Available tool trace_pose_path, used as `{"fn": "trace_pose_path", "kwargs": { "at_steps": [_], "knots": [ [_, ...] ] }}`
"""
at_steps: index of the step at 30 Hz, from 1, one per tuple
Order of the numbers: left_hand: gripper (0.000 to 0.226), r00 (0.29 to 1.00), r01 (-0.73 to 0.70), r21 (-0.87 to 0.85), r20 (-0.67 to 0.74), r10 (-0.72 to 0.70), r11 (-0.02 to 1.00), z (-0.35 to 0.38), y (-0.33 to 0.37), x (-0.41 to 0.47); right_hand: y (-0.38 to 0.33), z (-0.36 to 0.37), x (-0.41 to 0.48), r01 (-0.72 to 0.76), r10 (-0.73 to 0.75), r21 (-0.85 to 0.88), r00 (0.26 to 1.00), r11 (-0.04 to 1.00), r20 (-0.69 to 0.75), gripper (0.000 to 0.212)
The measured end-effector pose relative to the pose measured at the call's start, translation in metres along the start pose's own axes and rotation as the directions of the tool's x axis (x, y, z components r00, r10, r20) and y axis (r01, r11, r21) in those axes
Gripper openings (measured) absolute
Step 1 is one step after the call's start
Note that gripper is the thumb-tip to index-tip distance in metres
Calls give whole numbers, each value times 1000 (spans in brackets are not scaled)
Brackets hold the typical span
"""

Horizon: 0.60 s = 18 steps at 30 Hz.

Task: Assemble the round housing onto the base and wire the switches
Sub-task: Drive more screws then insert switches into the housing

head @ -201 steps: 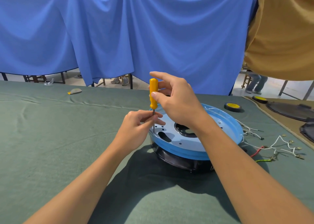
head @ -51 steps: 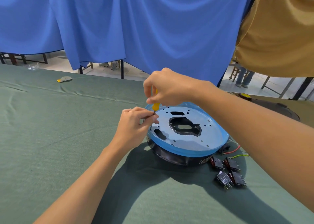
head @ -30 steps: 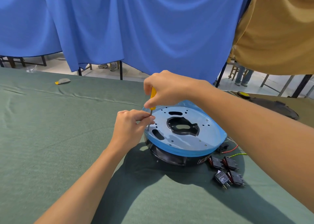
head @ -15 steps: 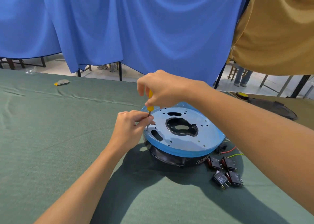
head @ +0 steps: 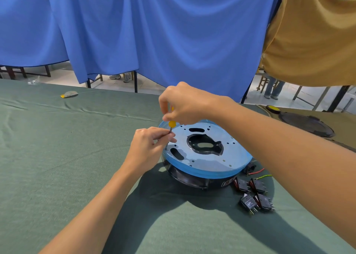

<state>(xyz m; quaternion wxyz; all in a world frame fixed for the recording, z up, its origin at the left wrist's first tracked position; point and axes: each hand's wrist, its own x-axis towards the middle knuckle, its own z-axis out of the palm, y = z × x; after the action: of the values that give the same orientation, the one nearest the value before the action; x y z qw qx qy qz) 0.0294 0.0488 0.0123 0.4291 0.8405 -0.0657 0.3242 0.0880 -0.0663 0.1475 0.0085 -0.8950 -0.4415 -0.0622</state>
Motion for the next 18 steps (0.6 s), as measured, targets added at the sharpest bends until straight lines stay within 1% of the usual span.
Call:
{"fn": "trace_pose_path", "kwargs": {
  "at_steps": [1,3,5,8,9,12,15,18],
  "knots": [
    [13,1000,7,-9,7,-7,1000,0,0,-1,-1,3,0,-10,10,-8,999,1000,-31,15],
    [12,1000,11,-23,-5,-11,1000,1,1,-3,-1,6,2,-34,32,-32,998,999,-49,23],
    [9,999,22,-38,-45,-24,999,1,1,-3,0,4,3,-49,48,-53,999,997,-14,28],
    [5,996,58,-47,-66,-61,997,0,-2,0,-1,-3,3,-25,29,-37,994,999,109,21],
    [6,997,56,-41,-56,-58,998,-2,-3,1,-1,-5,3,-11,15,-29,993,1000,121,20],
    [12,999,54,-54,3,-54,997,-4,-4,1,-1,-4,2,-1,2,-12,999,1000,44,14],
    [11,998,64,-80,0,-64,995,-2,-3,-2,-1,0,3,-62,62,-2,998,998,18,27],
    [6,997,60,-82,-39,-63,995,0,-3,-2,1,-5,5,-97,96,5,992,995,86,36]
  ]
}}
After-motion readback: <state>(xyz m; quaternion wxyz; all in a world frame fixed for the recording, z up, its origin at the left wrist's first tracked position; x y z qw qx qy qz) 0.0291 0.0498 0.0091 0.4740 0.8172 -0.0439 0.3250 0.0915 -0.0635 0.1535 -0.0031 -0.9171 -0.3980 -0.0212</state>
